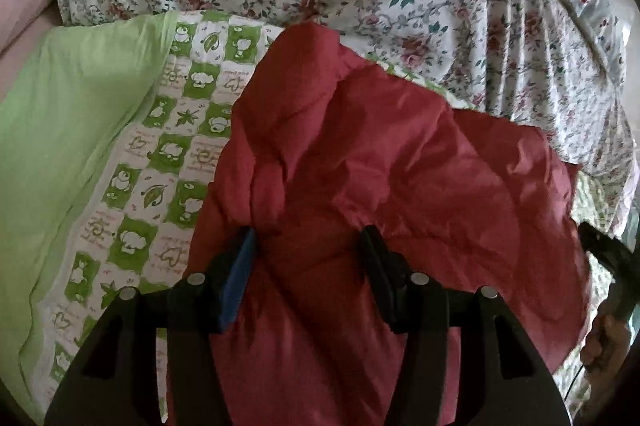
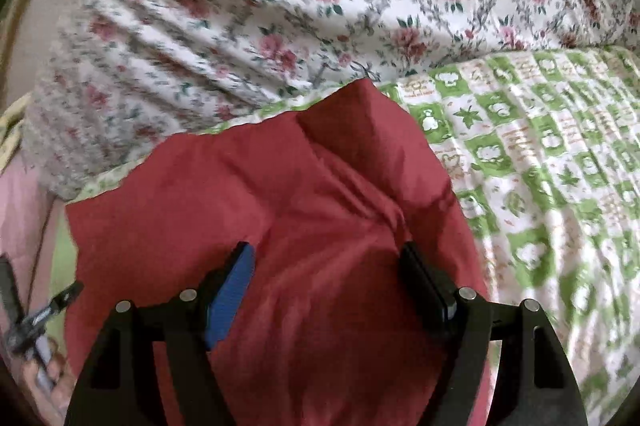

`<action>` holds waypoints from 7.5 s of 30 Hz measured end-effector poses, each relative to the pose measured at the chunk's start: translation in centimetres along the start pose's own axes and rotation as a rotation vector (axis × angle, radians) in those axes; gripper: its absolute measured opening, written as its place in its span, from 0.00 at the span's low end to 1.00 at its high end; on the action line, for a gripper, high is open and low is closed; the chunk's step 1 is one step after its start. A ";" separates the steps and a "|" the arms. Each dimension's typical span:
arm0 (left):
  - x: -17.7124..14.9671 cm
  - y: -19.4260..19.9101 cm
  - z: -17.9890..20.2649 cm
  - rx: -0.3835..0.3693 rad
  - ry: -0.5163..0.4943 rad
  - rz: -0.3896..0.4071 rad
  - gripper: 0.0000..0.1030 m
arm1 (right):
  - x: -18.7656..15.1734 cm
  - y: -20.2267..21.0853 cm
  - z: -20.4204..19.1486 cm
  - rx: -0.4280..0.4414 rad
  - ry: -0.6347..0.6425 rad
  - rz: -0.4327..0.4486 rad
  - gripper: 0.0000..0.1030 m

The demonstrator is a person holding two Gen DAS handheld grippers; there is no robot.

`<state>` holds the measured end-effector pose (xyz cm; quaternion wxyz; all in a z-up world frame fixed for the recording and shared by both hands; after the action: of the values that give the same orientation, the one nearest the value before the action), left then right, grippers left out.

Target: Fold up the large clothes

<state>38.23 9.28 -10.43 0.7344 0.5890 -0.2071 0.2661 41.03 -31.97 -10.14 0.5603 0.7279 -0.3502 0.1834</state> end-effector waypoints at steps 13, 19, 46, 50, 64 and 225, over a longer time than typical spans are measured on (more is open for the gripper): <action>-1.3 4.8 -3.3 -0.110 0.077 0.034 0.59 | -4.1 5.0 5.8 0.029 -0.067 -0.045 0.83; -2.7 4.5 -4.6 -0.154 0.117 0.001 0.65 | -4.8 4.7 7.6 0.060 -0.120 -0.078 0.83; -4.3 -2.9 -4.3 -0.579 0.426 -0.209 0.88 | -6.8 -1.1 5.5 0.386 -0.311 -0.261 0.93; -3.7 -1.7 -2.4 -0.546 0.291 -0.166 0.62 | -7.1 -1.4 3.7 0.403 -0.280 -0.271 0.71; -4.1 7.3 0.9 -0.574 0.181 -0.070 0.38 | -8.2 7.1 1.5 0.409 -0.179 -0.194 0.33; -18.8 10.9 7.3 0.000 -0.111 -0.130 0.88 | -12.3 12.2 0.1 -0.127 0.032 0.016 0.82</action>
<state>16.91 1.17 -12.19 0.7375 0.6151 -0.2086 0.1847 23.87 -29.91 -9.91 0.6093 0.6852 -0.3578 0.1767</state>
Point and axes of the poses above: each gripper's, at about its wrist camera, not at the fingertips, and y roughly against the way its jaws point, z to its right, x to its top, the point moved 9 cm from there along -y, roughly the way its jaws point, and after that the axes turned 1 degree about -x, right-handed, at the moved point
